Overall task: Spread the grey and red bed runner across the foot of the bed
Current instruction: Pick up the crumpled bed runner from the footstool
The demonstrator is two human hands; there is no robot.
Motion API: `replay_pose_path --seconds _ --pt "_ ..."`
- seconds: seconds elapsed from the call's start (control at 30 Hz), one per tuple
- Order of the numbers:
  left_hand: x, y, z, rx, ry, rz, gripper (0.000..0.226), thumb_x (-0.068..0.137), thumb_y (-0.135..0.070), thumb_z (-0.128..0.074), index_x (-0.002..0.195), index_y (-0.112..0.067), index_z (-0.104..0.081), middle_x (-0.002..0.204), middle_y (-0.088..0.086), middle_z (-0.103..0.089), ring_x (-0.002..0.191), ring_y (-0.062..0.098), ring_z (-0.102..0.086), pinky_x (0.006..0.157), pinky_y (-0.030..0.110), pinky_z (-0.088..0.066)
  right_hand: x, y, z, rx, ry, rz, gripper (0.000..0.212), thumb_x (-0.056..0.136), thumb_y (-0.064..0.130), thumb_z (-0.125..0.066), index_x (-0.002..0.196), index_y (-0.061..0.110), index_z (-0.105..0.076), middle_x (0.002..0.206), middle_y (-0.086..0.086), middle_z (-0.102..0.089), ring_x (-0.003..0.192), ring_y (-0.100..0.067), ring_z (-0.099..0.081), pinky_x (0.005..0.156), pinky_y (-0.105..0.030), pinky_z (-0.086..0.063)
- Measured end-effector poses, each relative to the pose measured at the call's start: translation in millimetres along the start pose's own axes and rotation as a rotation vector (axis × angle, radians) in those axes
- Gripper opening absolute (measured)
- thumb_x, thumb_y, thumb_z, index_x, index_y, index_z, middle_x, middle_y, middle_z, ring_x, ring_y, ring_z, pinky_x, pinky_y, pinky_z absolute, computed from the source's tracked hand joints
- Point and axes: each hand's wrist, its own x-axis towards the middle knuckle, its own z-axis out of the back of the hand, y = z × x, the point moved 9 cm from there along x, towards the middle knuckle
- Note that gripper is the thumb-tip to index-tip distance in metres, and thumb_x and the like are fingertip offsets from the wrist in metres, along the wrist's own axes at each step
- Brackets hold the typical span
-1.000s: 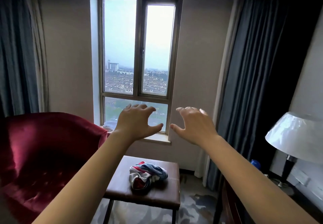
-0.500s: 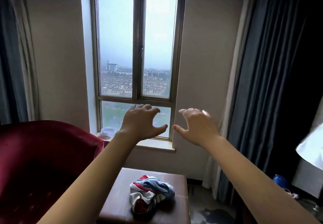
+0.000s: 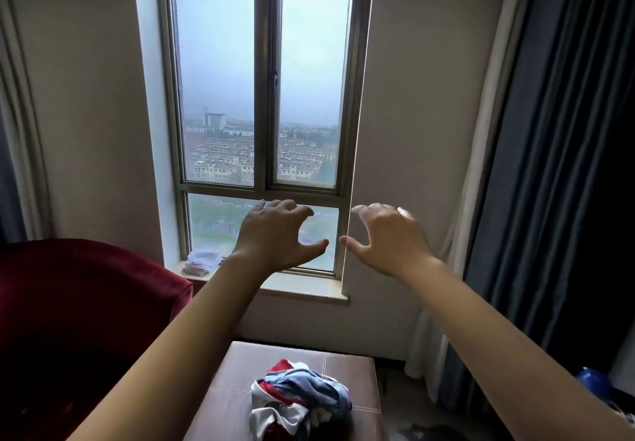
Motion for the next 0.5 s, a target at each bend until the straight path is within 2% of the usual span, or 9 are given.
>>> replay_pose_path --seconds 0.17,0.5 --pt "51 24 -43 0.004 0.023 -0.007 0.068 0.076 -0.074 -0.044 0.129 -0.033 -0.053 0.132 -0.006 -0.056 0.125 0.018 -0.049 0.112 0.042 -0.03 53 -16 -42 -0.002 -0.003 -0.001 0.059 0.083 0.062 -0.05 0.127 0.023 -0.052 0.121 0.0 -0.06 0.117 -0.02 -0.053 0.105 -0.042 -0.033" --pt "149 69 -98 0.028 0.01 0.012 0.067 0.076 -0.074 -0.045 0.128 -0.033 -0.053 0.131 -0.006 -0.057 0.123 0.019 -0.049 0.107 0.042 -0.036 156 -49 -115 0.026 0.005 -0.006 0.061 0.083 0.063 -0.05 0.128 0.022 -0.052 0.123 -0.001 -0.06 0.117 -0.02 -0.054 0.105 -0.043 -0.033"
